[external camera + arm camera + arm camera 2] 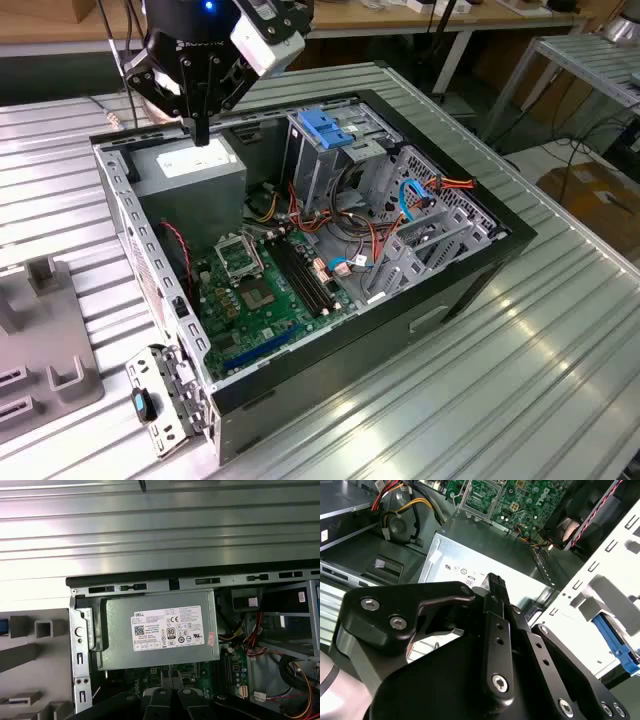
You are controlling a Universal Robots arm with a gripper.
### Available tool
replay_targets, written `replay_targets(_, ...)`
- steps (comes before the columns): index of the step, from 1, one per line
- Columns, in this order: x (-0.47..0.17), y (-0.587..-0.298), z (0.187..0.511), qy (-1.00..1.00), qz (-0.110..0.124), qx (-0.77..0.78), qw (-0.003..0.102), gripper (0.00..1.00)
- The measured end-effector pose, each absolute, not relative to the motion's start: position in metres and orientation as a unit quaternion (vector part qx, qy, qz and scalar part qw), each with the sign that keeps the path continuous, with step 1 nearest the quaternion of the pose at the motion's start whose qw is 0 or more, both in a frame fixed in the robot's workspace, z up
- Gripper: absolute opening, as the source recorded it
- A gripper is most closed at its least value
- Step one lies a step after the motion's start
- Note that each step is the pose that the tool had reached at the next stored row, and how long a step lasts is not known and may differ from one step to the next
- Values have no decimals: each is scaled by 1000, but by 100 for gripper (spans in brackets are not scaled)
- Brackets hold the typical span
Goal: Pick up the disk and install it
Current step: 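Reach for the disk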
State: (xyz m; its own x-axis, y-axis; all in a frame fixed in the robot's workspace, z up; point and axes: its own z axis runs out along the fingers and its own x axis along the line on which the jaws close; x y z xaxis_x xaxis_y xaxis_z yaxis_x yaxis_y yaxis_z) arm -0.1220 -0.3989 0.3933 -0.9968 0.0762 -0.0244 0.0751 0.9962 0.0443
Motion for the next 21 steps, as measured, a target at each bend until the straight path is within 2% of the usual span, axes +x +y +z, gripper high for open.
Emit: replay_targets(21, -133, -399, 393, 999, 22, 38, 13, 11)
